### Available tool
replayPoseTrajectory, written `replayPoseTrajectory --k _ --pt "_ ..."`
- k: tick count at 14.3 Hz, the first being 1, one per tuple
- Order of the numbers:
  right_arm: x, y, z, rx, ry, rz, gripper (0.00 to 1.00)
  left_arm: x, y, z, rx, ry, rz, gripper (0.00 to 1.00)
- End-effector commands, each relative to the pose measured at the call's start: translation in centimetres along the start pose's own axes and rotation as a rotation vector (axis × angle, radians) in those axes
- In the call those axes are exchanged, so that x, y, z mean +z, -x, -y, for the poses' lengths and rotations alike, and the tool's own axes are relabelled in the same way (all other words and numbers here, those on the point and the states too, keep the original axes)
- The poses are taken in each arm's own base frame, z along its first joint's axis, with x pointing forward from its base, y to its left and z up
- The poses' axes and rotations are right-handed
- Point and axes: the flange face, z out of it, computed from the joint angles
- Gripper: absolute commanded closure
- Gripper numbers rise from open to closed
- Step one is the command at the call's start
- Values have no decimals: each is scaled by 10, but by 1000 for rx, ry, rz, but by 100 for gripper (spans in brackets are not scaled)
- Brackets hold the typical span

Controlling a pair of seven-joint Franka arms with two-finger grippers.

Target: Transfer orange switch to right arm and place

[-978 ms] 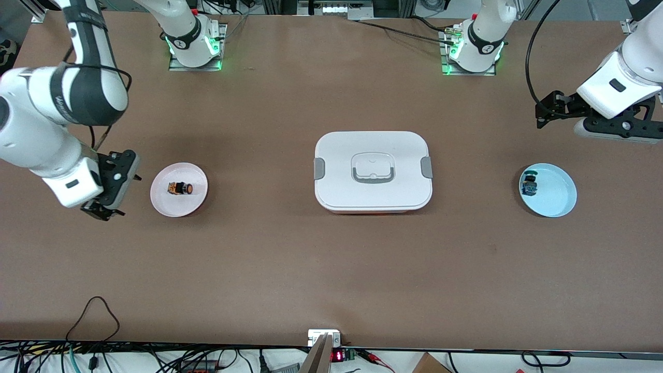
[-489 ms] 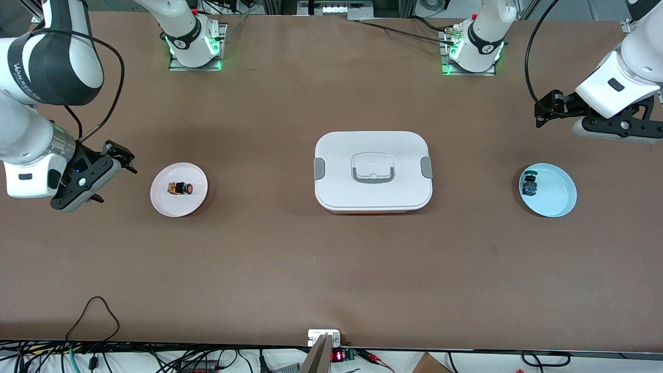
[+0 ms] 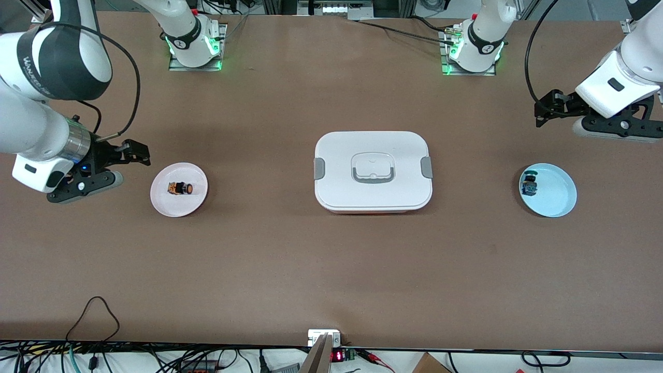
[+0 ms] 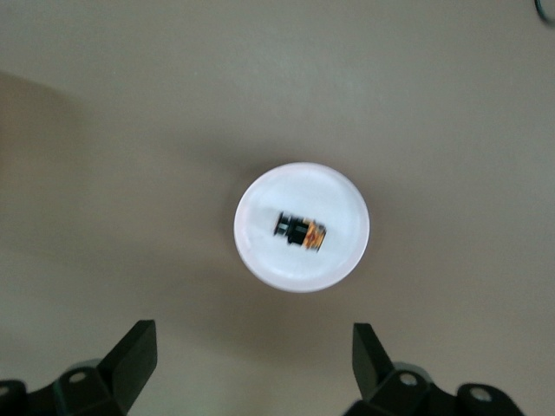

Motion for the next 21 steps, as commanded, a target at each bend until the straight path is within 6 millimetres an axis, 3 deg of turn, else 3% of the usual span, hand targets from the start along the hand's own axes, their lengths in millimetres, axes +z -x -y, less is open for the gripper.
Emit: replayPoseTrajectory --k 1,3,6,9,10,15,18,21 --pt "-31 14 0 82 10 27 0 -6 -4 0 12 -5 5 0" --pt "-56 21 -20 96 13 -26 0 -6 -4 0 12 -5 5 0" --pt "-74 38 -65 193 -7 -81 0 -6 -4 0 12 -5 5 0" --pt "-80 47 -76 215 13 -79 0 -6 -3 0 14 -5 7 0" --pt "-91 55 -78 219 29 -93 0 -6 -3 0 15 -5 11 0" --pt "-67 88 -82 248 23 -117 0 -6 -3 0 17 -5 13 0" --pt "-55 90 -84 270 17 -98 0 -6 -3 0 18 -5 13 0" --pt "-64 97 -89 272 13 -95 0 -5 -3 1 17 -5 13 0"
